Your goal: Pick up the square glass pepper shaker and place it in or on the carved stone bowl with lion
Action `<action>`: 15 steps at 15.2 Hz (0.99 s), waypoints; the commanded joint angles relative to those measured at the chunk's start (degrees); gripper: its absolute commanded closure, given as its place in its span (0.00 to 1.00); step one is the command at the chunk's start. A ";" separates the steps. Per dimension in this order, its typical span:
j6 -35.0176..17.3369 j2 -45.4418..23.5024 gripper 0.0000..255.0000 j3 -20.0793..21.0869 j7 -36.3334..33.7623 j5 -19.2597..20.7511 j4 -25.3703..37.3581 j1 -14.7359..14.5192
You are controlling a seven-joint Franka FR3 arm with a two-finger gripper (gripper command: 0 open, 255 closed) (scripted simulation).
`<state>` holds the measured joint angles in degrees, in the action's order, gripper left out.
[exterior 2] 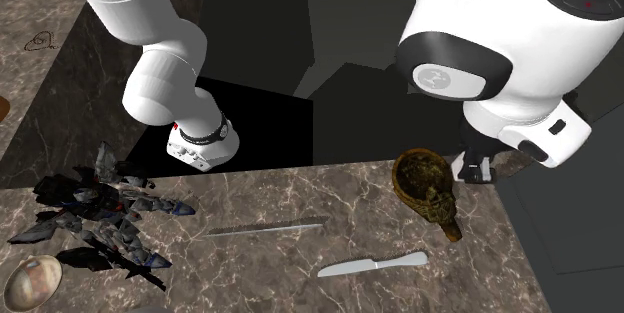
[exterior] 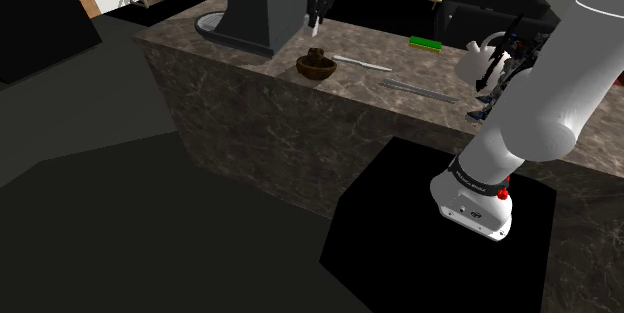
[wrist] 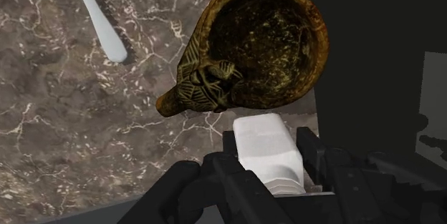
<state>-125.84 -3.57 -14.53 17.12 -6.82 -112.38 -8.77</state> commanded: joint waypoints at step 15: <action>-4.15 -1.17 0.00 0.10 0.70 -0.74 -3.03 0.00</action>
<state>-129.99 -4.74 -14.43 17.83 -7.56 -115.41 -8.77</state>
